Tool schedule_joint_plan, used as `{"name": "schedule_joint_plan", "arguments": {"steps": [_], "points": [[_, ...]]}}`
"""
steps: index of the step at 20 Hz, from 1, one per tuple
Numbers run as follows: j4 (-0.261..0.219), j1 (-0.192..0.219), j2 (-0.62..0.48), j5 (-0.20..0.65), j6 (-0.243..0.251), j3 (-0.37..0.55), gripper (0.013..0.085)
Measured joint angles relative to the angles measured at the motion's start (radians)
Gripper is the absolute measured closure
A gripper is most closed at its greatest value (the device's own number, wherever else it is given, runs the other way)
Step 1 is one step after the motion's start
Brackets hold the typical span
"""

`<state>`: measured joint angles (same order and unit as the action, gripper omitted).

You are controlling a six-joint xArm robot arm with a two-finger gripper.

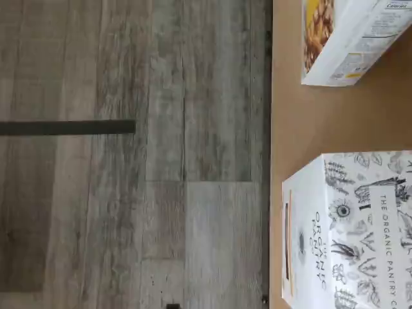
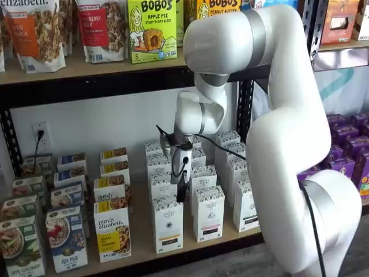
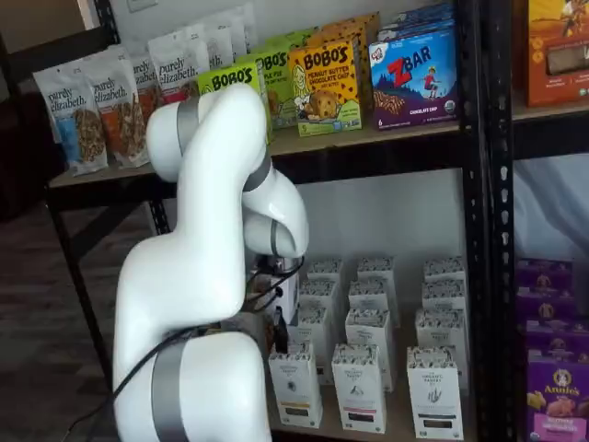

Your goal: Pick up the white box with a yellow strip in the middle, on the bottom shelf, the fourth box from the left

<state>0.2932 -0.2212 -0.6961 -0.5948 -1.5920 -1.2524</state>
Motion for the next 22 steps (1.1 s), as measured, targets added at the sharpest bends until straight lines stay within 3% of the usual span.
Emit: {"name": "schedule_joint_plan", "arguments": {"steps": [3,10,22], "points": [[0.0,-0.003,0.006,0.041,0.001,0.011,0.013],[-0.008,-0.005,-0.002,0.044,0.012,-0.008,0.013],[-0.003,-0.003,-0.085,0.02,0.01,-0.111,0.013]]}}
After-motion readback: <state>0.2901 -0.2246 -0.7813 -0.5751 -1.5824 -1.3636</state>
